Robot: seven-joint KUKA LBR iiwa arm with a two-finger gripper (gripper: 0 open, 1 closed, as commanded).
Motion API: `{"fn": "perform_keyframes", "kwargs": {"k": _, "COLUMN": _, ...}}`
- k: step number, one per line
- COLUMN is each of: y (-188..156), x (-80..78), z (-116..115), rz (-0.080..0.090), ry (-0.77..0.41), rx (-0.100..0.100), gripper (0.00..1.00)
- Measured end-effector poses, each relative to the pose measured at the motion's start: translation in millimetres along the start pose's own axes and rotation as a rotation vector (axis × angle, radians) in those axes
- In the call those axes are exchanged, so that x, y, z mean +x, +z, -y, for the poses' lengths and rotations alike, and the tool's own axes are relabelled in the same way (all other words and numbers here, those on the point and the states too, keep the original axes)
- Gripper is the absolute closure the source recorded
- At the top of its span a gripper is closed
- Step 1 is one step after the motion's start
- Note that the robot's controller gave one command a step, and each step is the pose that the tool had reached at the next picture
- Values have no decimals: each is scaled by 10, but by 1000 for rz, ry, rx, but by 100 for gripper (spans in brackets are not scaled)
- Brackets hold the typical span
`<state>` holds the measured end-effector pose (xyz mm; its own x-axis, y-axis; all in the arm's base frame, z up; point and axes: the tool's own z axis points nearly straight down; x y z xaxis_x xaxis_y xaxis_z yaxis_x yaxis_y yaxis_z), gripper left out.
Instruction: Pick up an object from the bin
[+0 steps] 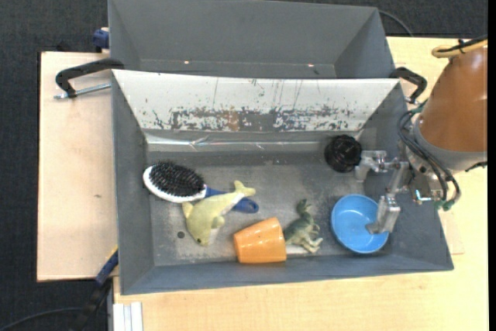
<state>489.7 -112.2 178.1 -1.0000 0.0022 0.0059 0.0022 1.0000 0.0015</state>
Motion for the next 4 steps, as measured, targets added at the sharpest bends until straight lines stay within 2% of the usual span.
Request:
{"fn": "perform_keyframes", "kwargs": {"k": 1, "y": 1063, "x": -229, "z": 89, "rz": 2, "ry": -235, "rx": 0, "gripper": 0}}
{"fn": "perform_keyframes", "kwargs": {"k": 2, "y": 1030, "x": -251, "z": 91, "rz": 10, "ry": -236, "rx": 3, "gripper": 100}}
{"fn": "perform_keyframes", "kwargs": {"k": 3, "y": -133, "x": -453, "z": 195, "rz": 21, "ry": -227, "rx": 7, "gripper": 100}}
{"fn": "perform_keyframes", "kwargs": {"k": 4, "y": -1408, "x": -489, "z": 428, "rz": 20, "ry": 85, "rx": 4, "gripper": 100}}
